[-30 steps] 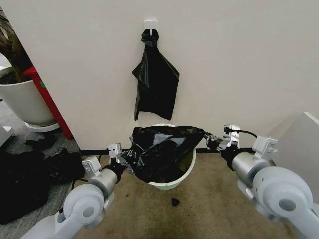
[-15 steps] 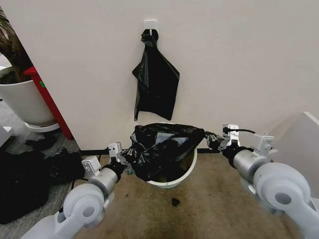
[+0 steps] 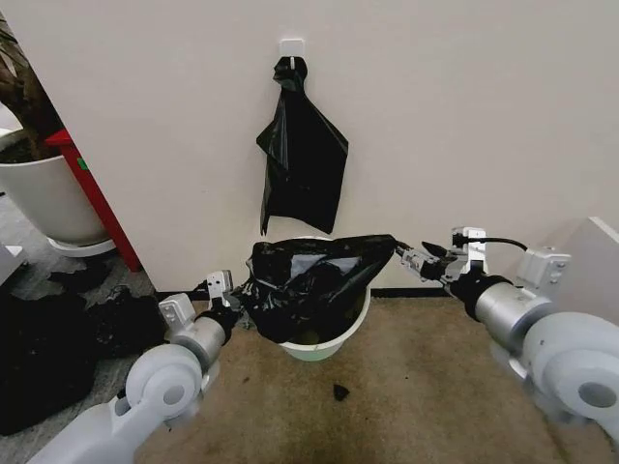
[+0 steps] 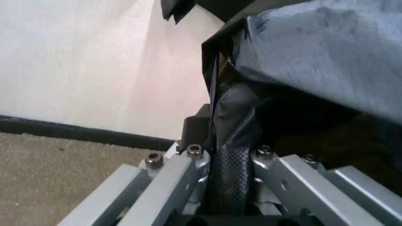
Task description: Place the garbage bag over the trash bin.
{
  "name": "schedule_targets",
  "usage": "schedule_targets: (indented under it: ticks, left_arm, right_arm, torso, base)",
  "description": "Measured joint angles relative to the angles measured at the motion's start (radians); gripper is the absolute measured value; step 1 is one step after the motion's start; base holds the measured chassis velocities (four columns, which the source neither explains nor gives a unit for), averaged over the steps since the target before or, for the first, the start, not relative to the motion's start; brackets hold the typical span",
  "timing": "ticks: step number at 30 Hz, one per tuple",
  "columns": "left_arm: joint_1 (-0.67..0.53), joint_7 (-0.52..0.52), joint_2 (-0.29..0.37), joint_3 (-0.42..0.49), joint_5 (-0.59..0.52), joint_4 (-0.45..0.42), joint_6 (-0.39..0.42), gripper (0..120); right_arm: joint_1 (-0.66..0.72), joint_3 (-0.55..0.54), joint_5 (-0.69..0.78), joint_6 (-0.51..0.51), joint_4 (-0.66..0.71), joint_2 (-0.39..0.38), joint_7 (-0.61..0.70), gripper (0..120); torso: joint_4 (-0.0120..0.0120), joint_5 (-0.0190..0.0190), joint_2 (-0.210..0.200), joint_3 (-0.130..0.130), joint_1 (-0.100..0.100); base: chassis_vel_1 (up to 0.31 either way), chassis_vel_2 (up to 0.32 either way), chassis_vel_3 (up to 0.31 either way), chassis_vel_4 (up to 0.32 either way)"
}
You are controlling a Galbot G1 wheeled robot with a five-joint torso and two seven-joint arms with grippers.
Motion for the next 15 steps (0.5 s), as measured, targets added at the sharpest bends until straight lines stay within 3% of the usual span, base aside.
schedule_targets:
  ticks: [5, 15]
  left_arm:
    - [0.002, 0.008, 0.006, -0.006, -0.007, -0.007, 0.0, 5]
    - [0.012, 0.029, 0.013, -0.01, -0.016, -0.035, -0.003, 5]
  right_arm:
    - [0.003, 0.003, -0.008, -0.004, -0.035, 0.003, -0.001, 98]
    - [0.011, 0.01, -0.016, -0.013, -0.148, 0.01, -0.073, 100]
  torso:
    - [0.0, 0.0, 0.0, 0.0, 0.0]
    - [0.0, 0.0001, 0.0, 0.0, 0.0]
  base:
    - [0.0, 0.0, 0.0, 0.0]
    - [0.0, 0.0, 0.0, 0.0]
